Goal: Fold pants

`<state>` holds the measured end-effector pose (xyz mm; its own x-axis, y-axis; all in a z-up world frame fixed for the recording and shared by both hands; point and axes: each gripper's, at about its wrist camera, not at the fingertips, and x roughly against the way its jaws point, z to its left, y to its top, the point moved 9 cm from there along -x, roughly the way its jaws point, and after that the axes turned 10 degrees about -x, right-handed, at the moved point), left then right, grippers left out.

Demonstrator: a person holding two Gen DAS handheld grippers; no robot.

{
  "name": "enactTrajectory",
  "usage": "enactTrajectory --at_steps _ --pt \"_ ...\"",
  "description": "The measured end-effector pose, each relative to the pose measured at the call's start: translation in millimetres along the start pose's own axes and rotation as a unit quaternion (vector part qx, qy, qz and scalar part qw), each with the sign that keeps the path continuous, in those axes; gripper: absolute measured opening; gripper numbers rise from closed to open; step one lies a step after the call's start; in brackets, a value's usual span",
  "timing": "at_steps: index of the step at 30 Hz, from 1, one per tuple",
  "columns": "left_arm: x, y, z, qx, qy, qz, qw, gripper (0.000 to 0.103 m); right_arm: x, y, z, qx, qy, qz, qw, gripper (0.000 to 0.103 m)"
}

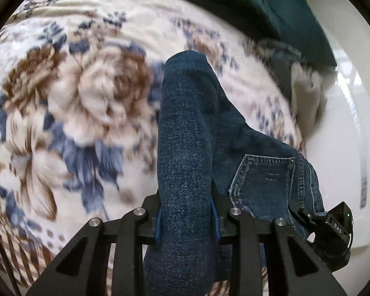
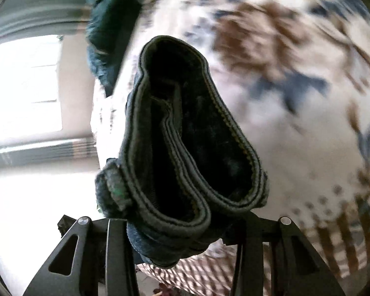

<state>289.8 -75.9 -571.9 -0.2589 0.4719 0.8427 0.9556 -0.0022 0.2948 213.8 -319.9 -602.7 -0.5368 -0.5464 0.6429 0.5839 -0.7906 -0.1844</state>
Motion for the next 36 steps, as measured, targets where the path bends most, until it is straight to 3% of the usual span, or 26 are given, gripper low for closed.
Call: enactTrajectory --at_steps 6,10,16,19,21,22,24,25,27,28,29,31,33,34,36 --pt "-3 100 42 -0.004 -0.002 -0.032 0.9995 0.026 -69 25 80 0.024 0.021 -0.005 0.999 0.043" --pt "-17 178 91 -0.024 0.015 -0.041 0.9988 0.026 -146 54 132 0.04 0.031 -0.011 0.999 0.043" --pt "-49 255 168 -0.039 0.04 -0.04 0.9977 0.026 -271 91 194 0.042 0.043 -0.003 0.998 0.043" --pt "-76 274 208 -0.031 0.043 -0.032 0.9981 0.026 -324 101 195 0.039 0.034 0.008 0.999 0.043" --pt "-98 270 232 -0.012 0.036 -0.011 0.9992 0.03 -346 105 178 0.038 0.009 0.019 0.999 0.043" --pt "-107 266 243 0.003 0.022 -0.003 0.9997 0.039 -351 109 173 0.038 0.004 0.022 0.999 0.045" --pt "-108 259 253 0.03 -0.01 -0.004 0.9995 0.046 -353 110 164 0.036 0.005 0.041 0.999 0.05" --pt "-105 257 253 0.044 -0.016 -0.004 0.9989 0.048 -352 110 165 0.038 -0.002 0.049 0.998 0.058" --pt "-93 252 249 0.047 0.016 0.004 0.9988 0.052 -345 109 170 0.071 -0.056 0.053 0.995 0.072" --pt "-84 250 245 0.04 0.05 0.008 0.9979 0.059 -344 112 177 0.092 -0.087 0.046 0.991 0.086" --pt "-77 248 242 0.026 0.086 0.012 0.9959 0.072 -335 112 184 0.12 -0.124 0.031 0.984 0.094" --pt "-57 244 231 -0.015 0.174 0.01 0.9846 0.083 -321 112 200 0.183 -0.189 -0.003 0.965 0.094" --pt "-40 242 216 -0.052 0.221 -0.002 0.9739 0.087 -305 108 221 0.255 -0.267 -0.042 0.928 0.097" --pt "-33 238 207 -0.065 0.239 -0.001 0.9689 0.094 -301 105 230 0.276 -0.294 -0.054 0.913 0.097" --pt "-20 232 195 -0.082 0.263 -0.001 0.9614 0.096 -287 102 251 0.318 -0.337 -0.087 0.882 0.097"
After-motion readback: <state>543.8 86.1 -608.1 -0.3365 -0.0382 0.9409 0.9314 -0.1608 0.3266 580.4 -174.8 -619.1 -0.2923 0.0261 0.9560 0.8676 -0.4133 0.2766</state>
